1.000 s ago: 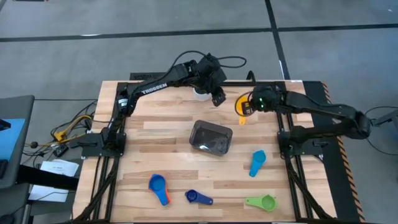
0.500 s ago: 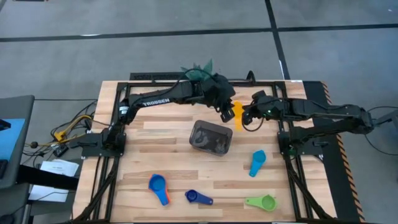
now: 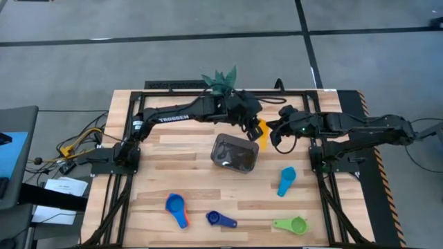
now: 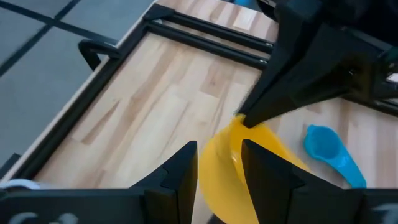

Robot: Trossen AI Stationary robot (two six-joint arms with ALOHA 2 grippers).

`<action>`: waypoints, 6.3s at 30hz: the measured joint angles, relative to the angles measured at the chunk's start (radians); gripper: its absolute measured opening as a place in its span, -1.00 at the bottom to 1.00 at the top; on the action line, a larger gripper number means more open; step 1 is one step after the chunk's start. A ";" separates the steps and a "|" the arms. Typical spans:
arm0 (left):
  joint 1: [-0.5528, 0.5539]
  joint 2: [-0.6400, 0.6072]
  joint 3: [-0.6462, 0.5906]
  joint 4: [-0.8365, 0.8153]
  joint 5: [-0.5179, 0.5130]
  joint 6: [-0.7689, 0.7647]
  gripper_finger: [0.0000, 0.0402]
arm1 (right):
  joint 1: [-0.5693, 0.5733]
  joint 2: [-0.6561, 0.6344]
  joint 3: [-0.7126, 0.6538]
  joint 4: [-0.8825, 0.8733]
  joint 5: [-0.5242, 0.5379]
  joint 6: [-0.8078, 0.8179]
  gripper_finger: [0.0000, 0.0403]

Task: Nest measuring cups in basket
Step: Stack the yellow measuring cup on top of the blue measuring cup, then stack the green measuring cup on top of the yellow measuring cup

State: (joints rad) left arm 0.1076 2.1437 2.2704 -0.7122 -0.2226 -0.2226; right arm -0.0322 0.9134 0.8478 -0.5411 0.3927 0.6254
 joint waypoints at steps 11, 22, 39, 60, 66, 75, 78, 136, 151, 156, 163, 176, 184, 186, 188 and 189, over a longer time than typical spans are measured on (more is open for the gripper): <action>-0.006 0.000 0.000 -0.030 -0.001 -0.007 -0.54 | 0.007 0.004 0.000 -0.005 -0.001 -0.009 -0.97; 0.000 -0.001 0.003 -0.039 0.020 0.039 -0.97 | 0.006 0.003 0.021 -0.014 -0.041 -0.140 -0.99; 0.029 0.003 0.000 -0.052 0.019 0.045 -1.00 | -0.078 0.009 0.133 -0.004 -0.169 -0.216 -0.98; 0.031 0.002 0.000 -0.094 -0.002 -0.010 -1.00 | -0.093 0.009 0.134 -0.003 -0.188 -0.181 -0.99; 0.023 0.002 0.000 -0.146 -0.002 -0.037 -1.00 | -0.093 0.009 0.133 -0.003 -0.188 -0.178 -0.92; 0.023 0.001 0.000 -0.162 0.017 -0.073 -1.00 | -0.093 0.009 0.133 0.007 -0.187 -0.178 -0.94; 0.027 -0.008 0.000 -0.203 0.021 -0.079 -1.00 | -0.093 0.006 0.133 0.020 -0.186 -0.179 -0.85; -0.632 -0.897 -1.071 0.011 0.167 -1.052 -1.00 | -0.052 0.065 0.133 0.054 -0.263 0.154 -0.65; -0.791 -1.243 -1.780 0.687 0.113 -1.290 -1.00 | 0.033 0.190 0.133 0.130 -0.264 0.304 -0.65; -0.800 -1.259 -1.895 0.816 0.144 -1.302 -1.00 | 0.033 0.201 0.132 0.135 -0.265 0.347 -0.65; -0.782 -1.284 -1.968 0.798 0.188 -1.313 -1.00 | 0.032 0.201 0.133 0.185 -0.265 0.372 -0.65; -0.743 -1.312 -1.974 0.736 0.214 -1.323 -0.77 | 0.077 0.250 0.133 0.034 -0.265 0.394 -0.61; -0.743 -1.392 -1.974 0.572 0.193 -1.308 -0.39 | 0.181 0.286 0.133 -0.085 -0.238 0.570 -0.28; -0.743 -1.413 -1.974 0.551 0.176 -1.307 -0.31 | 0.209 0.286 0.133 -0.124 -0.226 0.629 -0.20; -0.743 -1.444 -1.974 0.540 0.144 -1.306 -0.25 | 0.240 0.286 0.133 -0.205 -0.209 0.698 -0.14; -0.743 -1.461 -1.971 0.536 0.114 -1.299 -0.23 | 0.257 0.286 0.133 -0.260 -0.209 0.734 -0.12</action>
State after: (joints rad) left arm -0.6358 0.6828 0.2997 -0.1762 -0.1088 -1.5216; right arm 0.2249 1.1995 0.9806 -0.8014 0.1837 1.3592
